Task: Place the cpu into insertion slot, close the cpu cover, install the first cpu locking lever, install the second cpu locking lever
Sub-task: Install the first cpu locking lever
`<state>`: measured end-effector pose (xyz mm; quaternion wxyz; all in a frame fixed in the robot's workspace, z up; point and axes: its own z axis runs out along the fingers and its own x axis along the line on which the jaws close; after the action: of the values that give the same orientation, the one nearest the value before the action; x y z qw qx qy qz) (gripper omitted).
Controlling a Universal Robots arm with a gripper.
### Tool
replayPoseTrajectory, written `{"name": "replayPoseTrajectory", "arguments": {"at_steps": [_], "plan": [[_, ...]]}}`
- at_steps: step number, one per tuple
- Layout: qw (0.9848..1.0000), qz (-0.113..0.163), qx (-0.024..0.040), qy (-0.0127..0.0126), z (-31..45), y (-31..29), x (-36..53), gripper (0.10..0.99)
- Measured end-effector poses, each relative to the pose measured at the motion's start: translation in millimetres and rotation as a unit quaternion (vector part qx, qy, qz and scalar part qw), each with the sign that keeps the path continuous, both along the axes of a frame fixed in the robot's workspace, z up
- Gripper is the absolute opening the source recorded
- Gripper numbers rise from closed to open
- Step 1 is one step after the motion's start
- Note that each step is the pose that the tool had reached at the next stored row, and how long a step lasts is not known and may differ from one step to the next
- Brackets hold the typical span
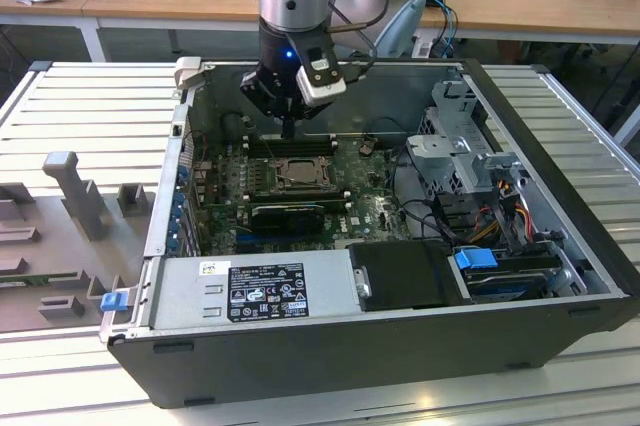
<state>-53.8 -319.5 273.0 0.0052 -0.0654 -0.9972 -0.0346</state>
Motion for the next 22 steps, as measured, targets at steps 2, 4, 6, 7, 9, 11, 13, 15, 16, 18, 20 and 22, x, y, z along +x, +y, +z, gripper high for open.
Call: {"name": "replayPoseTrajectory", "arguments": {"at_steps": [2, 4, 6, 7, 9, 11, 13, 15, 16, 18, 20, 22], "plan": [[0.9999, 0.011, 0.0000, 0.0000, 0.0, 0.0, 0.0, 0.106], [0.9992, 0.041, 0.0000, 0.0000, 0.0, 0.0, 0.0, 0.106], [0.9982, 0.061, 0.0000, 0.0000, 0.0, 0.0, -0.3, 0.106], [0.9980, 0.063, 0.0001, -0.0001, -0.1, 0.0, -1.1, 0.106], [0.9979, 0.065, 0.0001, 0.0000, -0.1, 0.0, -5.2, 0.106], [0.9978, 0.066, 0.0001, 0.0000, 0.0, 0.0, -6.3, 0.106], [0.9978, 0.066, 0.0003, 0.0000, -0.1, 0.0, -7.2, 0.106], [0.9978, 0.067, 0.0005, 0.0000, -0.1, 0.0, -7.6, 0.106], [0.9978, 0.067, 0.0006, -0.0001, -0.1, 0.0, -8.1, 0.106], [0.9978, 0.067, 0.0006, 0.0000, -0.1, 0.0, -8.2, 0.106], [0.9978, 0.067, 0.0007, 0.0000, -0.2, 0.0, -8.5, 0.106], [0.9977, 0.067, 0.0008, -0.0001, -0.2, 0.0, -8.7, 0.106]]}}
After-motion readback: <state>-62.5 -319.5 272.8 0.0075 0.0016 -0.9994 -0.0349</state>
